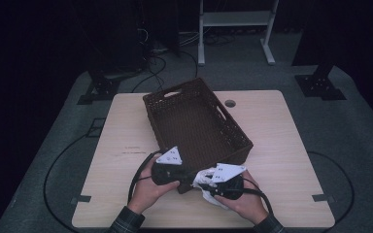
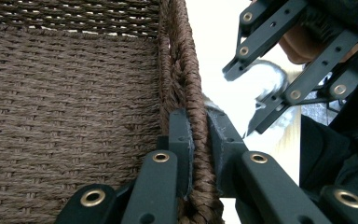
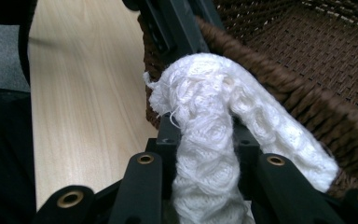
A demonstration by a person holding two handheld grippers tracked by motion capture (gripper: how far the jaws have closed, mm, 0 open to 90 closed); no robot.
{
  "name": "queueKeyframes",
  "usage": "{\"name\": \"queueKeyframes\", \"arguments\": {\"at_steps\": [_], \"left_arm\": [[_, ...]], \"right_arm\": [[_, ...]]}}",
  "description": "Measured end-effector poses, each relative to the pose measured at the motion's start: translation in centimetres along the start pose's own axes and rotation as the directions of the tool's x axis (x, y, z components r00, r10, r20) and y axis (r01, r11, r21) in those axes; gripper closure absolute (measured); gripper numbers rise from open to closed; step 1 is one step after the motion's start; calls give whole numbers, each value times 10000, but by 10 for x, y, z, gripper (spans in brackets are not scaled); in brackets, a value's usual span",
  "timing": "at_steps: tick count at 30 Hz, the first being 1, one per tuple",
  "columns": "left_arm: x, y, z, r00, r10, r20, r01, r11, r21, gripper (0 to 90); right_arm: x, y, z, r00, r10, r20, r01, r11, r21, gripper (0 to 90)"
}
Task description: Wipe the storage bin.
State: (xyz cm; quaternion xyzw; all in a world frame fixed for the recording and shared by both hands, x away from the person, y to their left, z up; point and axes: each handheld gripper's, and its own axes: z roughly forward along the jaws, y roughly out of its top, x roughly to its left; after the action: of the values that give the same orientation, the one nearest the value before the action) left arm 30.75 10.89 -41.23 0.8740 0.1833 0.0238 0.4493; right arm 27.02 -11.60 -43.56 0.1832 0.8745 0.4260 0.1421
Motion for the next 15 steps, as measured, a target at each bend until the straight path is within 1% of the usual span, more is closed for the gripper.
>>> {"name": "queueKeyframes", "arguments": {"at_steps": [2, 3, 4, 5, 7, 8, 9, 14, 15], "left_arm": [[0, 0, 0, 10000, -1, 9, 1, 10000, -3, 804], [0, 0, 0, 10000, -5, 15, 5, 10000, -12, 804], [0, 0, 0, 10000, 27, 23, -27, 10000, -8, 804], [0, 0, 0, 10000, 41, 25, -41, 10000, -3, 804], [0, 0, 0, 10000, -1, 27, 1, 10000, 4, 804], [0, 0, 0, 10000, 0, 26, 0, 10000, 6, 804], [0, 0, 0, 10000, -2, 21, 2, 10000, 0, 804], [0, 0, 0, 10000, 16, -1, -16, 10000, -2, 804], [0, 0, 0, 10000, 23, -12, -23, 10000, -3, 804]], "right_arm": [[-1, -2, 3, 10000, -5, -56, 5, 9999, 133, 707], [-1, -3, 5, 10000, -24, -47, 25, 9996, 275, 707], [0, -6, 12, 10000, -55, -49, 57, 9986, 530, 707], [0, -6, 12, 10000, -55, -49, 57, 9986, 530, 707], [0, -10, 18, 9999, -133, -71, 138, 9975, 696, 707], [1, -10, 20, 9999, -75, -87, 82, 9970, 769, 707], [1, -11, 22, 9998, -161, -94, 168, 9971, 748, 707], [1, -10, 25, 9999, 41, -122, -32, 9974, 717, 707], [1, -10, 26, 9999, -22, -148, 33, 9972, 749, 707]]}}
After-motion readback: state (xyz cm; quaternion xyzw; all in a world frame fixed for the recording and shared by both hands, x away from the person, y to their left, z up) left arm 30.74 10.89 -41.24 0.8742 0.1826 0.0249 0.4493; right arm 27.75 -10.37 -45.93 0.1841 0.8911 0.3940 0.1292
